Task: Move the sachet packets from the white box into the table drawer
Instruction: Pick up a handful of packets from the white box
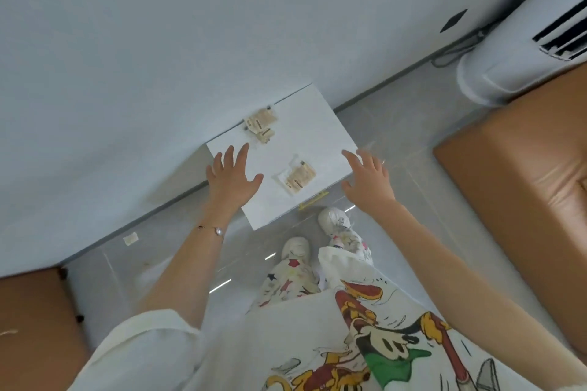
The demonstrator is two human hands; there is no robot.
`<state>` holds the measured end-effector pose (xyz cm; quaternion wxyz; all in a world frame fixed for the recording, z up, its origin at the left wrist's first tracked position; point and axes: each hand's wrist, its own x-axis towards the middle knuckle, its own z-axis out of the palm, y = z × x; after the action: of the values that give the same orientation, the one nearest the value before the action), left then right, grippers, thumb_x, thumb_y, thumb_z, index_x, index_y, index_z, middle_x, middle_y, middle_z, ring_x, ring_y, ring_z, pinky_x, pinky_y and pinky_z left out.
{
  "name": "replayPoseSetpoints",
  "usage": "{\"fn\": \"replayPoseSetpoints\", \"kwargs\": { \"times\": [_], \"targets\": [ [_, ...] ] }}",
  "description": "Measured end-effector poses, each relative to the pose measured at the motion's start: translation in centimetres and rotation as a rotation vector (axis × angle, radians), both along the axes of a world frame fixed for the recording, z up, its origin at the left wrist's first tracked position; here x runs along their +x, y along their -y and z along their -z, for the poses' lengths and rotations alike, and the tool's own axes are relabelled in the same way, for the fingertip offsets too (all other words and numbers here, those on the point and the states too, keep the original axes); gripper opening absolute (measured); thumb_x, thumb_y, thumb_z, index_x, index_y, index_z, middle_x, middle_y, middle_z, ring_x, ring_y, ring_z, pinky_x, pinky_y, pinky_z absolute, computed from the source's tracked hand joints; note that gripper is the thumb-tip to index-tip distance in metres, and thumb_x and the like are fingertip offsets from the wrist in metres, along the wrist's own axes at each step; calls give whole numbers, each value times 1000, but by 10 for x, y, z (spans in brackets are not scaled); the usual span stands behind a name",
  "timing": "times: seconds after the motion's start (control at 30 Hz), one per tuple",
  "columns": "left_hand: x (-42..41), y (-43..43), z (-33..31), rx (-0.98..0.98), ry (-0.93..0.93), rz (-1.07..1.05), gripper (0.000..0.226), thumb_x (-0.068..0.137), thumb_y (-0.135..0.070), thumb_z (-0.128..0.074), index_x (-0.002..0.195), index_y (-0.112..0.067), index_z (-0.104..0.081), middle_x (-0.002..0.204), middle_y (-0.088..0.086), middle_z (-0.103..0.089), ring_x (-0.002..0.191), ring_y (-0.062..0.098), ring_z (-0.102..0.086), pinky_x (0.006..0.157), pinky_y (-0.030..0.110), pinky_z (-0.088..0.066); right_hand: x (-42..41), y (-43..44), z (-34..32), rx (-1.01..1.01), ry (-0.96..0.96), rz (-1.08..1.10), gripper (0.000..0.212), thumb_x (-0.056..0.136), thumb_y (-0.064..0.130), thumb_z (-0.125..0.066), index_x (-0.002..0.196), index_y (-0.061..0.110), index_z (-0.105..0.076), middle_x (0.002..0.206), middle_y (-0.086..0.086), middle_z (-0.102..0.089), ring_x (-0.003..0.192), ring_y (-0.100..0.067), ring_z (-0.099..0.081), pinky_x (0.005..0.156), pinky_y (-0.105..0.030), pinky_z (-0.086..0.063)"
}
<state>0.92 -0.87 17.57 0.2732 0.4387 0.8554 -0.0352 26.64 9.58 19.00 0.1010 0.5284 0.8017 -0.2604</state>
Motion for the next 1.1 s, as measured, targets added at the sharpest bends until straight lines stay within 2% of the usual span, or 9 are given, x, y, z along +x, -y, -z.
{"fn": "replayPoseSetpoints", "kwargs": {
  "times": [0.3, 0.43, 0.53, 0.67, 0.8, 0.9, 0.97, 1.03, 1.1],
  "targets": [
    [-9, -51, 63, -40, 121, -380, 71, 97, -46, -46, 154, -28, -9, 161, 7, -12, 147, 32, -12, 118, 45, -15, -41, -80, 72, -130, 110, -240, 64, 96, 33, -51, 151, 25, -19, 156, -6, -19, 143, -27, -17, 114, -42, -24],
    [-14, -80, 127, -62, 191, -502, 75, 98, -41, -47, 155, -22, -3, 160, 11, -13, 146, 32, -16, 116, 48, -20, -65, -96, 141, -185, 150, -286, 66, 95, 37, -51, 151, 25, -19, 157, -6, -16, 144, -26, -12, 113, -42, -24],
    [-22, -106, 184, 13, 231, -610, 76, 97, -41, -48, 155, -20, -3, 160, 12, -13, 145, 33, -18, 115, 50, -23, -89, -97, 200, -236, 129, -303, 71, 93, 40, -55, 152, 26, -18, 158, -6, -12, 146, -25, -6, 113, -44, -25],
    [-39, -134, 252, 192, 151, -723, 79, 95, -45, -50, 155, -19, -6, 160, 13, -11, 147, 31, -13, 116, 46, -20, -110, -89, 268, -237, 53, -377, 82, 86, 42, -65, 152, 29, -18, 158, -6, -11, 147, -26, -5, 113, -46, -24],
    [-50, -162, 302, 261, 33, -886, 84, 91, -58, -51, 153, -16, -13, 159, 10, -17, 146, 30, -13, 115, 46, -16, -111, -83, 307, -141, 110, -555, 92, 82, 55, -65, 153, 33, -11, 161, -9, 0, 148, -29, 3, 117, -46, -15],
    [-48, -172, 323, 197, -78, -936, 91, 87, -68, -46, 153, -13, -17, 158, 8, -16, 145, 29, -13, 112, 44, -15, -104, -82, 318, -76, 17, -575, 80, 79, 54, -68, 148, 30, -33, 159, -11, -12, 148, -31, -5, 116, -46, -13],
    [-44, -172, 331, 207, -99, -920, 86, 88, -67, -46, 152, -16, -20, 160, 8, -13, 146, 29, -10, 114, 45, -11, -98, -83, 322, -70, -99, -530, 59, 78, 44, -74, 130, 24, -55, 153, -9, -29, 144, -31, -20, 114, -45, -18],
    [-40, -169, 335, 282, -36, -909, 77, 90, -58, -51, 151, -22, -23, 161, 9, -6, 148, 30, -1, 116, 47, -2, -94, -88, 324, -82, -128, -430, 45, 78, 37, -76, 115, 18, -60, 142, -5, -39, 134, -26, -31, 108, -39, -23],
    [-37, -161, 336, 344, 33, -864, 71, 91, -48, -56, 150, -23, -26, 162, 10, -1, 149, 29, 6, 117, 46, 4, -96, -95, 324, -127, -133, -294, 40, 79, 32, -75, 109, 14, -57, 125, -1, -46, 117, -23, -41, 97, -31, -30]
  ]
}}
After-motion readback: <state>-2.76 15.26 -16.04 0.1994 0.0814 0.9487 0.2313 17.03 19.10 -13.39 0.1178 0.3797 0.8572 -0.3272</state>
